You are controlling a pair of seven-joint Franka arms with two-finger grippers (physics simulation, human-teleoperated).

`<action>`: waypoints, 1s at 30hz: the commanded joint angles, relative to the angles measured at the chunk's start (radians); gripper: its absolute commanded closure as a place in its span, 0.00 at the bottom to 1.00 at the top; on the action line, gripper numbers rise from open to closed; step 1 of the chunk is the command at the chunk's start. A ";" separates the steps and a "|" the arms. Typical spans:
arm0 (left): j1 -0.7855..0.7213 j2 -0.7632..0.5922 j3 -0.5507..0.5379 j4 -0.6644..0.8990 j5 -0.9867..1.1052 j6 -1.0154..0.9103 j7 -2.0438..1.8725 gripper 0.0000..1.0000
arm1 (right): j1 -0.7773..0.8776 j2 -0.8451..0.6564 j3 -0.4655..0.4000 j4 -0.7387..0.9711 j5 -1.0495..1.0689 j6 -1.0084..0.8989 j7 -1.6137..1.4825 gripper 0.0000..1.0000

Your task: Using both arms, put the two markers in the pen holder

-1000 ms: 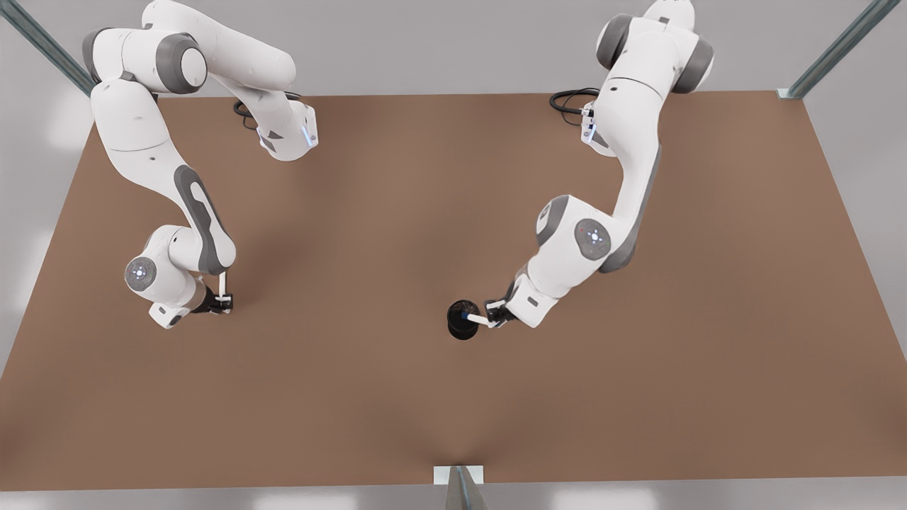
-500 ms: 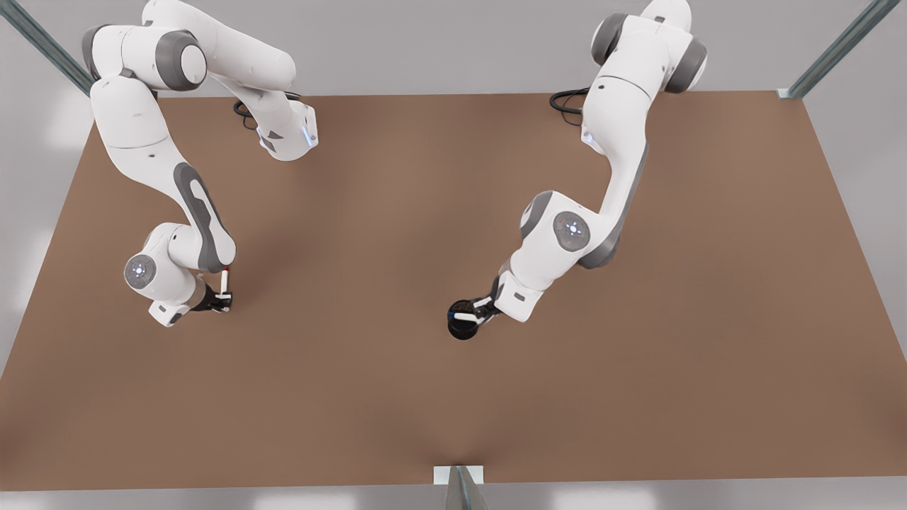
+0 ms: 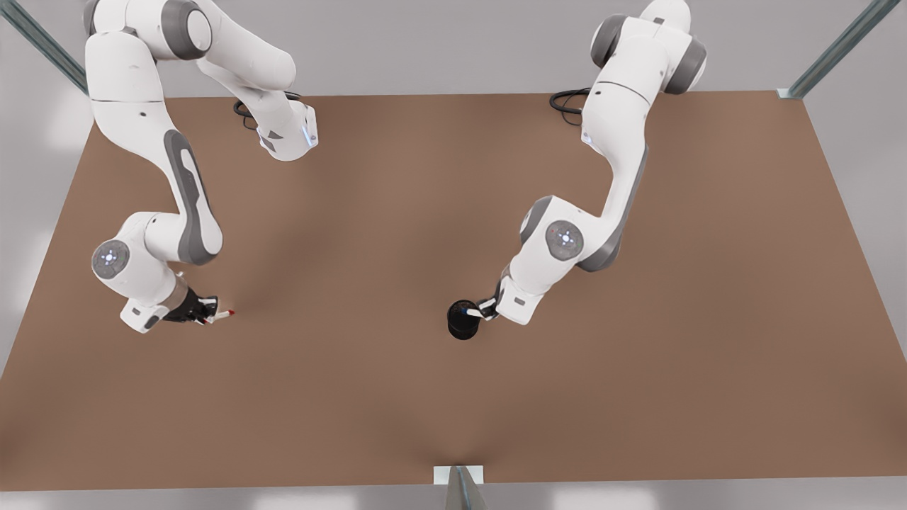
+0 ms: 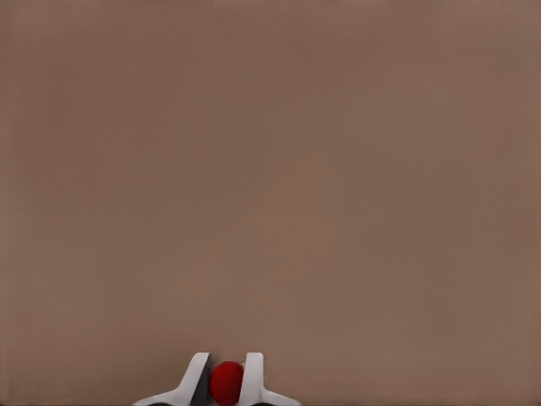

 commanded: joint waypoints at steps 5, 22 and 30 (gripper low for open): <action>-0.018 0.029 0.001 -0.001 -0.005 0.047 -0.018 0.79 | 0.003 -0.004 0.064 0.185 -0.013 -0.301 0.134 0.79; 0.273 -0.363 0.014 0.030 0.227 -0.723 0.456 0.00 | 0.403 0.035 0.250 0.564 -0.089 -0.498 0.881 0.79; 0.474 -0.353 -0.161 0.051 0.292 -0.717 0.703 0.00 | 0.576 0.149 0.237 0.662 -0.125 -0.441 1.034 0.79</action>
